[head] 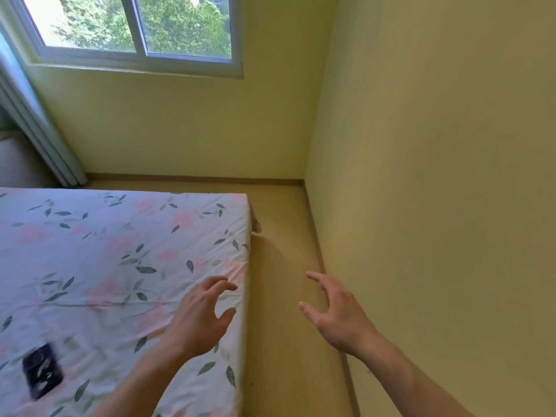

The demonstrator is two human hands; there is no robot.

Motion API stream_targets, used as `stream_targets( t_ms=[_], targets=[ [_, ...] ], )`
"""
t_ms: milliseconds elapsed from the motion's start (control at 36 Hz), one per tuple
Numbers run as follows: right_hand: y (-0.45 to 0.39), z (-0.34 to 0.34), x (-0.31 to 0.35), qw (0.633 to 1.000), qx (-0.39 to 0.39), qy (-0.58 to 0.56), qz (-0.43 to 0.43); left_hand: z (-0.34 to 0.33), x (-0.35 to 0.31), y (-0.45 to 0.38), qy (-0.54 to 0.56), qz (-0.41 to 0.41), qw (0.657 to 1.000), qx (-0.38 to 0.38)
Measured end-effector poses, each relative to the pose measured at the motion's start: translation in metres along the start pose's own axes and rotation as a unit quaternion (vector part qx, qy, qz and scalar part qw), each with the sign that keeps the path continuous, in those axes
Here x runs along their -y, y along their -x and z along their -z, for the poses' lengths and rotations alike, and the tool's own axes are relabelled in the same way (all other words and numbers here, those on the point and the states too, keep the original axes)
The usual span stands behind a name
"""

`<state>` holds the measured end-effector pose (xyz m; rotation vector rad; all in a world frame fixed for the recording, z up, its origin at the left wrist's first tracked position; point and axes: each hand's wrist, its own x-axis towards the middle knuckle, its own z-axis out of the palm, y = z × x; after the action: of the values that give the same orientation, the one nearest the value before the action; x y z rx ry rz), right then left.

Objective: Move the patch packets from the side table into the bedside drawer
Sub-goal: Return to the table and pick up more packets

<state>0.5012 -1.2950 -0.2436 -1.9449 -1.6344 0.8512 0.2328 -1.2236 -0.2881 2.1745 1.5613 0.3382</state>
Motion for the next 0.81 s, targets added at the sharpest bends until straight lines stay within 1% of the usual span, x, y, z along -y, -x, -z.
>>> stream_targets(
  t_ms=[83,278,500,556,667,806],
  targets=[
    [-0.062,0.018,0.006,1.000,0.009,-0.002,0.019,0.012,-0.010,-0.057,0.019,0.002,1.000,-0.017],
    [-0.190,0.064,0.017,0.998,0.023,0.004,0.060,0.047,-0.033,-0.180,0.008,-0.001,0.999,-0.043],
    [-0.349,0.112,0.003,0.995,0.041,0.014,0.095,0.050,-0.032,-0.321,-0.006,0.029,0.998,-0.059],
    [-0.390,0.122,0.001,0.993,0.047,0.012,0.103,0.053,-0.030,-0.353,-0.011,0.045,0.997,-0.063],
    [-0.474,0.139,0.003,0.989,0.076,0.015,0.123,0.067,-0.020,-0.404,-0.002,0.103,0.992,-0.076],
    [-0.580,0.140,0.037,0.976,0.123,0.031,0.177,0.092,0.001,-0.459,0.003,0.170,0.978,-0.123]
  ],
)
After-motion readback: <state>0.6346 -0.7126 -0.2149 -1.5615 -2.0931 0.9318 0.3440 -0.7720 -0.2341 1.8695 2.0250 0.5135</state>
